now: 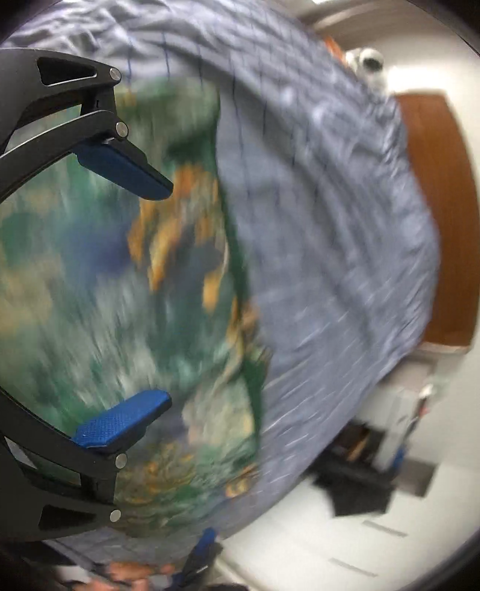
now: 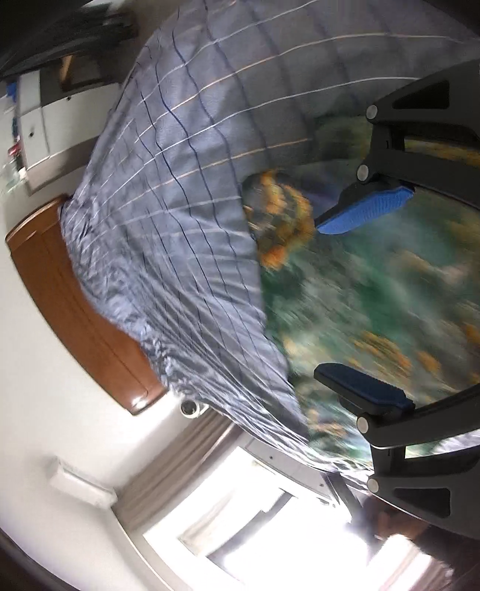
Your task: Fold large clothes
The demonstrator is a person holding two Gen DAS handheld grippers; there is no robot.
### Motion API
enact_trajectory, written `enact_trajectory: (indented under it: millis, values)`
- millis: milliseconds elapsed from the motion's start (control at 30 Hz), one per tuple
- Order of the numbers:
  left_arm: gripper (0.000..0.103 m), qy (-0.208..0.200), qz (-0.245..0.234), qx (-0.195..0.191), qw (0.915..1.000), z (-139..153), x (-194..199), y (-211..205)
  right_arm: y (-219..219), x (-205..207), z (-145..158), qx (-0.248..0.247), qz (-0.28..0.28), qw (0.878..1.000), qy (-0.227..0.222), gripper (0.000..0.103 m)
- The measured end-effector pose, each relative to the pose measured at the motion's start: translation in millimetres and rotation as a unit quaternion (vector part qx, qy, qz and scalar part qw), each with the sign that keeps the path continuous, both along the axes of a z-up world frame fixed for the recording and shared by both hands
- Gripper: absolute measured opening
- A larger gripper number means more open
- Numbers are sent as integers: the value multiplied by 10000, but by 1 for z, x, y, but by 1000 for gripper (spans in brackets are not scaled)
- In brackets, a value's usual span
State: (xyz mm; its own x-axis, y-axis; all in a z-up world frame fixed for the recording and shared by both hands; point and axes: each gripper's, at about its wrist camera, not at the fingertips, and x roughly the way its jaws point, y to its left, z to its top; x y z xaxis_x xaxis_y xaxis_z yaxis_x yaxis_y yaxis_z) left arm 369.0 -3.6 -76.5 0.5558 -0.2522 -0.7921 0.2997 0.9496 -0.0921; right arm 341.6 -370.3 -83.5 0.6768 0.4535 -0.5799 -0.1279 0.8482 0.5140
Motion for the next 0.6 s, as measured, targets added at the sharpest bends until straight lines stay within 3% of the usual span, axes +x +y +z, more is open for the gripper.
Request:
enact_trajectory:
  millis: [200, 400, 600]
  values:
    - [101, 100, -51, 734, 9972, -42, 16, -52, 23, -88, -19, 285, 283, 9989, 252, 75]
    - [102, -175, -275, 992, 9945, -48, -52, -47, 21, -148, -34, 10, 73, 9994, 324, 75]
    - [102, -471, -467, 1122, 9915, -48, -112, -55, 13, -161, -43, -325, -376, 9979, 413, 75]
